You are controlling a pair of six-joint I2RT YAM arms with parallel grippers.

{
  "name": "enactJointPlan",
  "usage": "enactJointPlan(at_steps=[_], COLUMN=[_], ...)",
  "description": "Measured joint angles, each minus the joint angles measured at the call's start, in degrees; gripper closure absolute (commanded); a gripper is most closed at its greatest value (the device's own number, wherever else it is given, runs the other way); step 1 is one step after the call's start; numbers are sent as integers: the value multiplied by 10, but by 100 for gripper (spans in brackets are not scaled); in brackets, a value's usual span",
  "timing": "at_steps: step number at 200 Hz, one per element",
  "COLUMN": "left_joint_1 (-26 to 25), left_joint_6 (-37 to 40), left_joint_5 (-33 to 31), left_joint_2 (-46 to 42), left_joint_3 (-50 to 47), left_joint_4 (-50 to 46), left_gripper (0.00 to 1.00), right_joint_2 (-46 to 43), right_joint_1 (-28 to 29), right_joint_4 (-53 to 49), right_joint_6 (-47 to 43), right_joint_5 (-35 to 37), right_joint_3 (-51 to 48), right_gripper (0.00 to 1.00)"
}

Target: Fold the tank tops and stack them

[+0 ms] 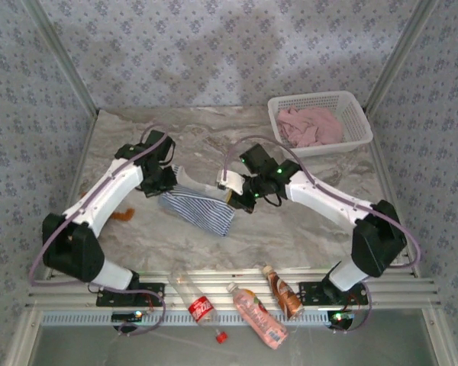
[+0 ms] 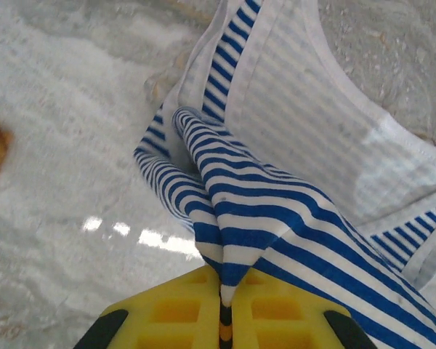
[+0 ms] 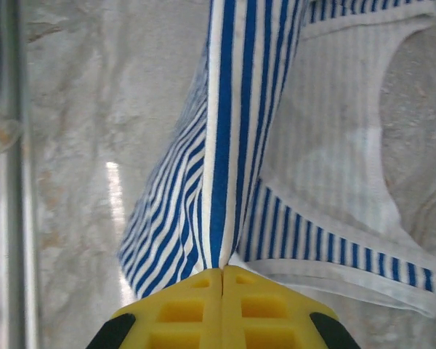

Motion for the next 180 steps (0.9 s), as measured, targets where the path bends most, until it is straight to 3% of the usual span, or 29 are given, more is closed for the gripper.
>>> enactJointPlan(at_steps=[41, 112, 180], left_joint_1=[27, 55, 70], left_joint_6=[23, 41, 46], left_joint_5=[23, 37, 37], left_joint_2=[94, 241, 307], left_joint_3=[40, 129, 181], left_joint_4=[47, 94, 108], left_gripper=[90, 88, 73], right_joint_2=[94, 238, 318], right_joint_1=[-51, -89, -93], right_joint_4=[16, 42, 87], right_joint_6=[-23, -38, -22], right_joint_5=[1, 38, 100], right_joint_3=[53, 151, 210], right_gripper=[95, 92, 85])
